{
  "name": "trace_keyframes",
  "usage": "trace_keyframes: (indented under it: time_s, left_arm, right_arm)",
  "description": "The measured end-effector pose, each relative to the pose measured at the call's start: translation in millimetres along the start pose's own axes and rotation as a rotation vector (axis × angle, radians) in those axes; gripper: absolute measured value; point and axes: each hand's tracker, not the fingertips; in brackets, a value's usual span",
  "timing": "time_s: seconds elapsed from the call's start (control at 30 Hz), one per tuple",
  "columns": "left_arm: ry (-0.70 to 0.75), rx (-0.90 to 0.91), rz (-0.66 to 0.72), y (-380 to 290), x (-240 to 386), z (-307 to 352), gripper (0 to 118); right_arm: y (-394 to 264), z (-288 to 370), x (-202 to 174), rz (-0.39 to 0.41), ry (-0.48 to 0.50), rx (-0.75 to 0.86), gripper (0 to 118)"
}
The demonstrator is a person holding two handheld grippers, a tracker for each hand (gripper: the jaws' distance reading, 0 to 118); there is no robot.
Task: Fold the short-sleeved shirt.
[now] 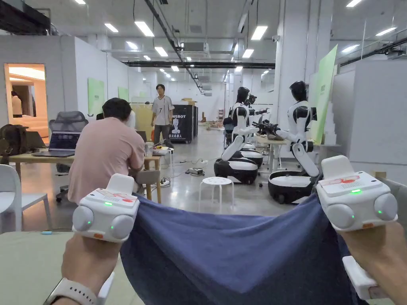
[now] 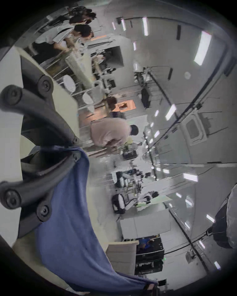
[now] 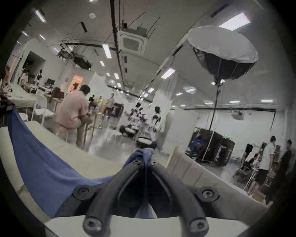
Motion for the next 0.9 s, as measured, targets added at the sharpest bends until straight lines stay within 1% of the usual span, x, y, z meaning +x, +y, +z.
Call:
trace_keyframes:
  time_s: [0.03,0.17,0.37,0.5,0.6,0.67,0.77,0.83,0.9]
  left_arm:
    - [0.02,0.029,-0.01,11.7,-3.7,-2.2,1]
    - [0.064,0.057,-0.002,51.9,-23.4,-15.7,1]
    - [0.112,0.099,0.13,91.7,-60.2,-31.0,1]
    - [0.141,0.113,0.087,101.9,-57.3,-39.2,1]
    - [0.14,0.102,0.102,97.6,-53.4,-46.6,1]
    - [0.137,0.09,0.094,83.0,-48.5,-52.4,1]
    - [0.123,0.022,0.098,46.0,-36.9,-59.0,1]
    - [0.108,-0.033,0.117,17.5,-28.1,-64.0,1]
    - [0.101,-0.071,0.099,-5.4,-19.4,-64.1,1]
  right_arm:
    - [10.0,-5.1,6.0,-0.015,0.01,-0.005,3]
    - [41.1,-31.2,26.0,-0.037,-0.018,0.022,3]
    - [70.4,-65.6,45.9,-0.065,-0.062,0.076,3]
    - [81.5,-78.9,40.7,-0.073,-0.059,0.097,3]
    - [78.9,-82.8,34.7,-0.082,-0.061,0.107,3]
    - [64.8,-84.7,29.0,-0.091,-0.056,0.094,3]
    - [31.1,-85.9,16.4,-0.084,-0.048,0.063,3]
    - [5.7,-88.3,7.4,-0.077,-0.039,0.007,3]
    - [-15.3,-86.7,2.8,-0.085,-0.027,-0.021,3]
